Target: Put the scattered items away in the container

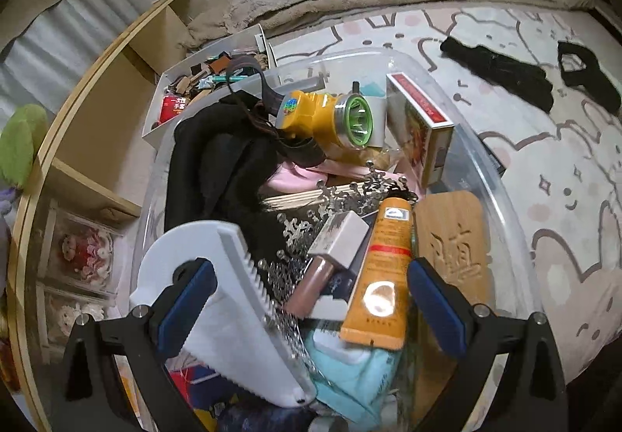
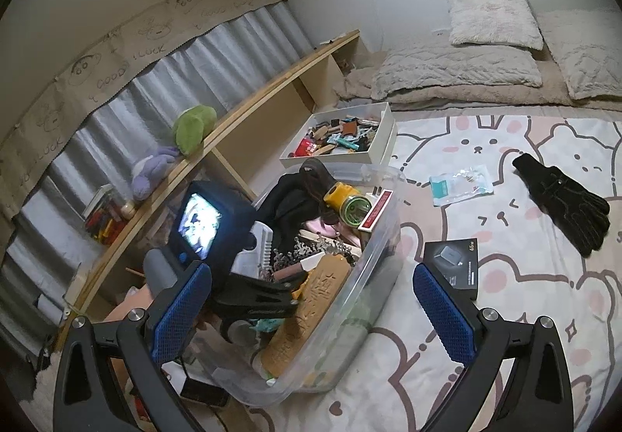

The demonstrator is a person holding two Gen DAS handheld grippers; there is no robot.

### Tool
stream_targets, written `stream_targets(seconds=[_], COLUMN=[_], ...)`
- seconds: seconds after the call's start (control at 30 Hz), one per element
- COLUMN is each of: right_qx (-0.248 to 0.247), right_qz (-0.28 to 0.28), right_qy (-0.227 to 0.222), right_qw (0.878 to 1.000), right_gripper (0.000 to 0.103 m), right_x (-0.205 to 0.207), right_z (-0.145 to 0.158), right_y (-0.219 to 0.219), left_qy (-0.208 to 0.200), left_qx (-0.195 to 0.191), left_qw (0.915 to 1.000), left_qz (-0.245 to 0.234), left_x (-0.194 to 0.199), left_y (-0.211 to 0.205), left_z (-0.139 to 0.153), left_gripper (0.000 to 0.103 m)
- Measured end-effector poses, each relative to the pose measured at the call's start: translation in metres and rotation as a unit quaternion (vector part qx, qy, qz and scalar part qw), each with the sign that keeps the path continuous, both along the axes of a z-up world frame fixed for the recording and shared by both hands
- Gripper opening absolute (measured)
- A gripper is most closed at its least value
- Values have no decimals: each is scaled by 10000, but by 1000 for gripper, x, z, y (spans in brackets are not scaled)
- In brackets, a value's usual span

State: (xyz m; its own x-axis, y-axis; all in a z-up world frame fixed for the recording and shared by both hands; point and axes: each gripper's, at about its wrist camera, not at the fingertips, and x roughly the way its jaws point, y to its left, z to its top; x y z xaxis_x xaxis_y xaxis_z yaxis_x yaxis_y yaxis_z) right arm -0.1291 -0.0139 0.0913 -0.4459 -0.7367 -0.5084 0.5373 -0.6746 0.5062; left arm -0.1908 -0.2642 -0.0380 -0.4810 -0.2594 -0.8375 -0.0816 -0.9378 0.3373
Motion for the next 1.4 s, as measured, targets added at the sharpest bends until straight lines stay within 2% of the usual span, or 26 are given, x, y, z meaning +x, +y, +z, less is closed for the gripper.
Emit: stream_targets(seconds=[0.37, 0.53, 0.63, 0.77, 0.83, 1.07, 1.4], right_qx=[182, 464, 637, 634, 645, 768, 1034], right_qz=[102, 112, 114, 75, 18, -189, -525], right_qy=[494, 1014, 1379, 1608, 1653, 1905, 2267], right_qw=[9986, 9937, 9883, 9849, 9841, 9785, 9670], right_gripper=[103, 103, 103, 103, 103, 103, 103], right_x=[16, 31, 43, 56, 61, 82, 113], right_z=[8, 16, 21, 24, 23, 24, 18], right_y=[-6, -12, -12, -4, 0, 12, 29], left_qy=[694, 1019, 1245, 1665, 1939, 2418, 3036], left_qx=[594, 891, 907, 1064, 1190, 1402, 1171], left_qw=[9956, 9907, 9880, 9802, 9736, 9597, 9451], left_qz=[215, 152, 133, 144, 193, 284, 307], left_x=[41, 63, 77, 98, 110, 144, 192], left_y=[-9, -6, -2, 1, 1, -1, 12], left_z=[32, 48, 59, 75, 82, 91, 95], left_gripper=[100, 100, 100, 100, 100, 100, 103])
